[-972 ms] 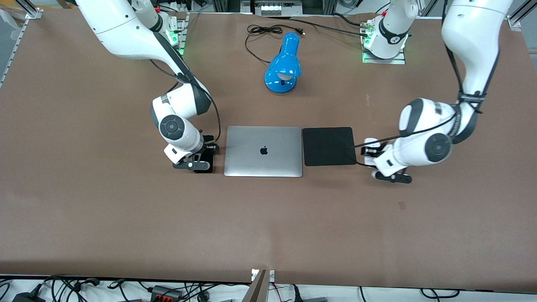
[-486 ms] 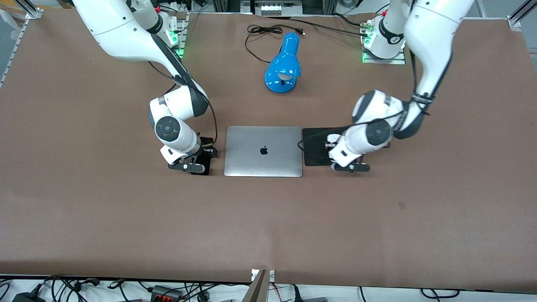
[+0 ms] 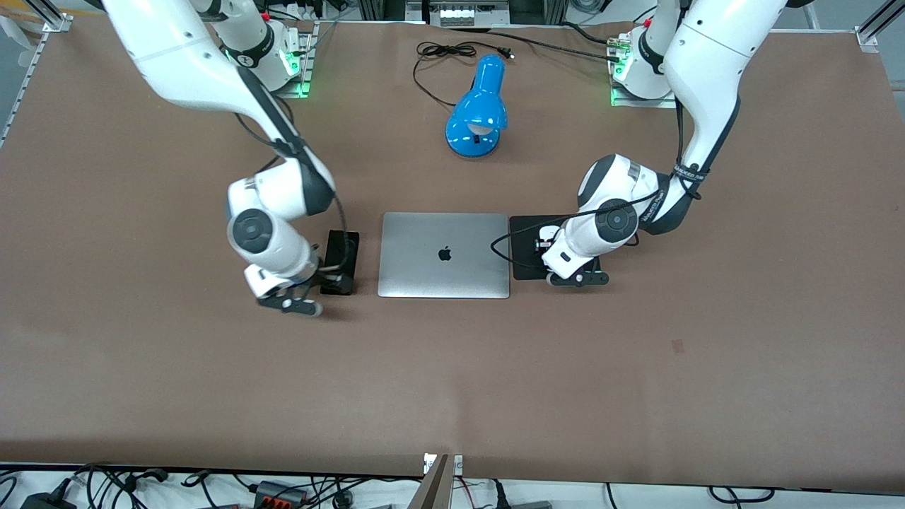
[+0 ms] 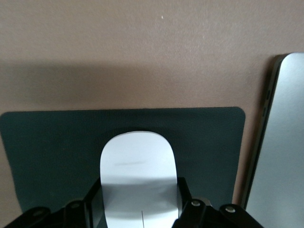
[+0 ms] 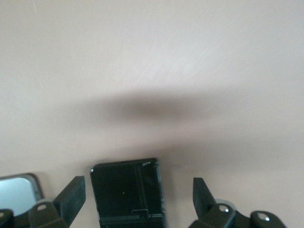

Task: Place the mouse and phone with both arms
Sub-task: 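Release the phone beside the laptop and withdraw the right gripper, then lower the mouse onto the black mouse pad and open the left gripper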

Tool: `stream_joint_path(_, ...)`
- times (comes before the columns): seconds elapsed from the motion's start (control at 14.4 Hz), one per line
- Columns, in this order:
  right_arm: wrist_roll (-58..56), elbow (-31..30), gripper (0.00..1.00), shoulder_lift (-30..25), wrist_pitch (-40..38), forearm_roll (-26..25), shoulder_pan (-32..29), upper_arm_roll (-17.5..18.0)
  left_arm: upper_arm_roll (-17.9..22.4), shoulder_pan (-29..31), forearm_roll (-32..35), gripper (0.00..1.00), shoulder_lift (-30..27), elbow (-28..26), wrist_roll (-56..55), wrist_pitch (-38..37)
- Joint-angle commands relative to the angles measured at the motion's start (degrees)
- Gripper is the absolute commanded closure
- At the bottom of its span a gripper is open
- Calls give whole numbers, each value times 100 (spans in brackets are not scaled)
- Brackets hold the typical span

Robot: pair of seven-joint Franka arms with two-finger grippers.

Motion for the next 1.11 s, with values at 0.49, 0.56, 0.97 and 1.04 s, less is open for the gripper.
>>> stream_joint_path(0.49,-820,1059,0,-1186,-2848,23,-868,69,37,-23,238,0,-102,159,-156,-224)
stream_joint_path(0.56,-1120,1051,0,-1336,-3042,249,-1052,60,28,-14,238,0,-233,246,-156,-460)
stream_joint_path(0.97,-1720,1016,0,-2065,-4001,568,-1599,34,72,100,421,0,-507,2370,-86,-3279)
stream_joint_path(1.04,-1729,981,0,-2188,-4123,568,-1651,34,46,196,745,0,-507,2670,-68,-3754)
